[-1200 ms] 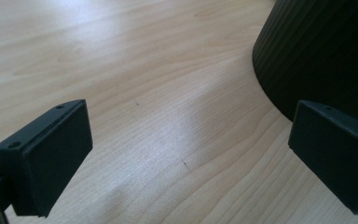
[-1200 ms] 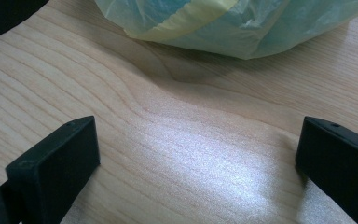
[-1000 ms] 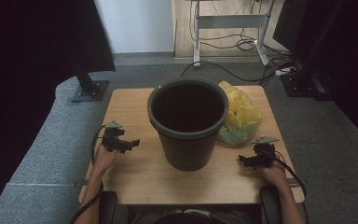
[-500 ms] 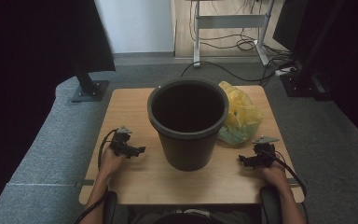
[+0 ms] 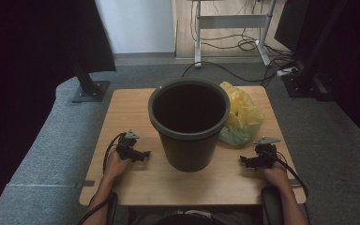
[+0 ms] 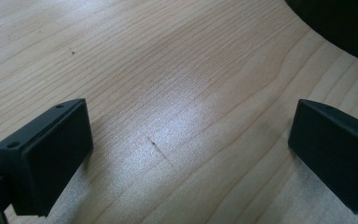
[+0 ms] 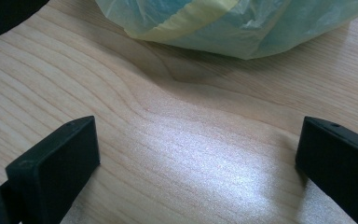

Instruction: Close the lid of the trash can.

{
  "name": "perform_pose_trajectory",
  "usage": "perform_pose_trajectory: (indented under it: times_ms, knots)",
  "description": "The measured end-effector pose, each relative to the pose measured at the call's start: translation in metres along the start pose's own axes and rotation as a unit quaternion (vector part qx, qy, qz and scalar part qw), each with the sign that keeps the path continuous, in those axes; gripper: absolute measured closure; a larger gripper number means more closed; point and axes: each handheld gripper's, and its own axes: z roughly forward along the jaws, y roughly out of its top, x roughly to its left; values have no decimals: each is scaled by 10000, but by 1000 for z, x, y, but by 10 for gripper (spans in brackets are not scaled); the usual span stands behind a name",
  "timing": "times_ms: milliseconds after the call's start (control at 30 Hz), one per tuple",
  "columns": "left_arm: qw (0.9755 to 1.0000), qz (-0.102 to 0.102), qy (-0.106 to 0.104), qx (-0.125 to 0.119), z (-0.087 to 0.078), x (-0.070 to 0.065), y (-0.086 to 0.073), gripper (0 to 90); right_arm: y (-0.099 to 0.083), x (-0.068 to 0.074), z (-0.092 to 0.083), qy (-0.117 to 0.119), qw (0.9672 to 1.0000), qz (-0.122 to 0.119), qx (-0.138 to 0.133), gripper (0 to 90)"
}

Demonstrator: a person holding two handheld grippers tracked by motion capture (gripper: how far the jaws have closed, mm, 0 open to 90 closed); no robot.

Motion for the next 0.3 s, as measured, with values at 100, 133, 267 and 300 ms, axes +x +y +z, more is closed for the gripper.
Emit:
perform_pose_trajectory:
  times_ms: [100,133,267,300]
  knots:
    - [10000,-19,5,-1,0,0,0,0,0,0,0,4,10000,-2,0,0]
    - [10000,-18,7,1,0,0,0,0,0,0,0,2,10000,-1,-7,0]
    - [10000,-22,22,0,0,0,0,0,0,0,0,1,10000,-2,-7,0]
    - [10000,-27,27,0,0,0,0,0,0,0,0,-4,10000,1,-10,0]
